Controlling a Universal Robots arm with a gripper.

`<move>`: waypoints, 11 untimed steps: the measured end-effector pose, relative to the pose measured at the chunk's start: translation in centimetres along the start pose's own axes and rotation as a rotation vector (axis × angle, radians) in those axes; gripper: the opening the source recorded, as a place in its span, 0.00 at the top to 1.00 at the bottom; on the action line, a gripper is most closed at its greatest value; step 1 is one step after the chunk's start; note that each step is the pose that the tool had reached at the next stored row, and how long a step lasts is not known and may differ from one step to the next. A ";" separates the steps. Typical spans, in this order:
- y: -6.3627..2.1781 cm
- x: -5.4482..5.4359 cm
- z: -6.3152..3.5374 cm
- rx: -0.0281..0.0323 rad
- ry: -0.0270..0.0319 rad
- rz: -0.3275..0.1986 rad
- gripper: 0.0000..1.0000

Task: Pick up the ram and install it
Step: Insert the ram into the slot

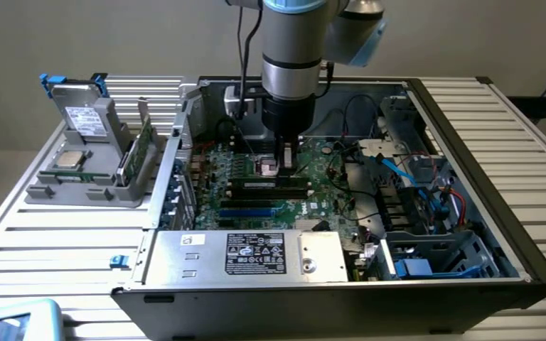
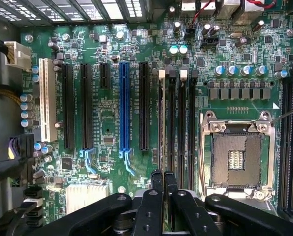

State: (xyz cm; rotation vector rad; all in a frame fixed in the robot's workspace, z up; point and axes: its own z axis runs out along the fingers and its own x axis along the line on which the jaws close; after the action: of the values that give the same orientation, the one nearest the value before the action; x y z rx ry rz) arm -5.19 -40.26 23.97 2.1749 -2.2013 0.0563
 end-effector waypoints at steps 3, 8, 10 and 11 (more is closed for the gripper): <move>0.00 0.0 0.12 0.0001 0.0002 -0.004 0.87; 0.02 -0.1 0.24 0.0012 0.0000 -0.020 0.87; 0.02 -0.1 0.25 0.0012 0.0002 -0.020 0.87; 0.02 -0.1 0.25 0.0009 0.0003 -0.020 0.87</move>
State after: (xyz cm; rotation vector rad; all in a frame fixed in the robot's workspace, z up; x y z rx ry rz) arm -5.22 -40.20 23.72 2.1970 -2.1794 0.0569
